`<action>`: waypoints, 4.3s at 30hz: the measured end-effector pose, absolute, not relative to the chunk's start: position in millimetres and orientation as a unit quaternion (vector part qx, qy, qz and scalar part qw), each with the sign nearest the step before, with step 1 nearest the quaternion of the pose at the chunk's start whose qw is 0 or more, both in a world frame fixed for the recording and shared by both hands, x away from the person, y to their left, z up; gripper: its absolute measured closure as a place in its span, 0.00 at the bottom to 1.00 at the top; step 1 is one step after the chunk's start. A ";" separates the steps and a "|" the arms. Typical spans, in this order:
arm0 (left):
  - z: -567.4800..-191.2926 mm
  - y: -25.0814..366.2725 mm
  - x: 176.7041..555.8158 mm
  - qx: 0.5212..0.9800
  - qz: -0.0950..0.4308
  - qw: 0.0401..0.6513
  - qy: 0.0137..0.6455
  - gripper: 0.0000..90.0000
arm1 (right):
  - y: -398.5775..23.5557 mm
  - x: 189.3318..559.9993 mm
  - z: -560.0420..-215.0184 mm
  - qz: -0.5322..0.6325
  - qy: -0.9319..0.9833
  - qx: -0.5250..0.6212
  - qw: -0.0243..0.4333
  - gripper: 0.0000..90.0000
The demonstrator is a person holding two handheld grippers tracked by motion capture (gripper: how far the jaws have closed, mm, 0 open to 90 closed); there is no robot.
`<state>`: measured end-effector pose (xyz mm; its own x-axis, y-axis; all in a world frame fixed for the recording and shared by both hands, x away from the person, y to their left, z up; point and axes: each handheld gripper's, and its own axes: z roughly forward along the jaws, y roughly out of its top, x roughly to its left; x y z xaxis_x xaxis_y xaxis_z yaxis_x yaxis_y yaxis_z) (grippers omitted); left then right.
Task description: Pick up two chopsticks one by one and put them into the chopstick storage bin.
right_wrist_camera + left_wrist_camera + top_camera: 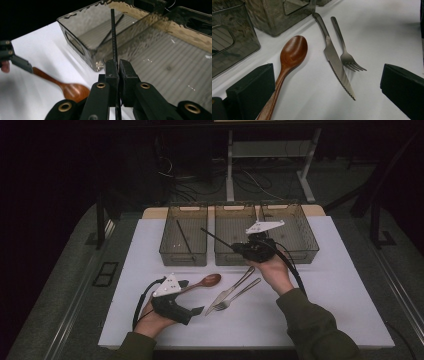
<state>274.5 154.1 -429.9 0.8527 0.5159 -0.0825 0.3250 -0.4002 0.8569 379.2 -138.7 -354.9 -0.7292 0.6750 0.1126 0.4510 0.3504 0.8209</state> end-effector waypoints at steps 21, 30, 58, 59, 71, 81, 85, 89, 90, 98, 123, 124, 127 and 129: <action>-428.4 155.2 275.0 0.828 0.098 0.493 0.249 0.00 | -62.8 440.7 -351.1 0.418 0.822 0.367 0.126 0.95; -428.3 155.6 275.1 0.828 0.096 0.493 0.248 0.00 | -31.1 463.0 -354.7 0.397 0.824 0.382 0.129 0.94; -428.7 153.2 276.1 0.828 0.090 0.496 0.244 0.00 | 8.0 486.2 -366.8 0.387 0.825 0.391 0.125 0.73; -428.6 153.3 276.1 0.829 0.090 0.496 0.243 0.00 | 6.9 485.2 -365.7 0.391 0.824 0.391 0.121 0.71; -429.5 152.4 276.1 0.830 0.089 0.494 0.242 0.00 | -18.4 464.1 -352.8 0.437 0.821 0.354 0.100 0.50; -430.1 151.6 276.5 0.837 0.093 0.484 0.237 0.00 | -59.1 439.2 -346.0 0.461 0.819 0.329 0.090 0.40; -430.3 151.0 275.9 0.837 0.092 0.485 0.237 0.00 | -78.5 426.8 -347.1 0.471 0.816 0.326 0.081 0.39; -430.6 150.8 275.5 0.837 0.092 0.484 0.240 0.00 | -96.9 415.0 -349.5 0.476 0.812 0.327 0.083 0.37; -430.7 150.7 275.4 0.837 0.092 0.483 0.240 0.00 | -101.3 412.4 -350.4 0.477 0.811 0.327 0.083 0.36; -430.7 151.1 276.3 0.834 0.087 0.487 0.244 0.00 | -136.4 388.7 -356.8 0.488 0.806 0.327 0.077 0.31; -428.8 152.7 276.3 0.833 0.094 0.486 0.247 0.00 | -229.6 306.9 -397.1 0.464 0.806 0.348 0.122 0.21; -428.7 152.5 276.3 0.832 0.094 0.487 0.248 0.00 | -233.7 304.6 -398.3 0.467 0.803 0.349 0.125 0.21; -429.1 152.1 276.2 0.835 0.095 0.484 0.246 0.00 | -243.4 298.9 -401.0 0.470 0.796 0.359 0.130 0.20; -428.9 152.0 275.9 0.833 0.095 0.486 0.247 0.00 | -249.6 295.4 -403.7 0.470 0.794 0.362 0.134 0.20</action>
<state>275.9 152.0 -428.9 0.8603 0.5031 -0.0826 0.3192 -0.4051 0.8567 295.4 -249.6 -403.7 -0.7017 0.7011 0.1272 0.4482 0.2956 0.8436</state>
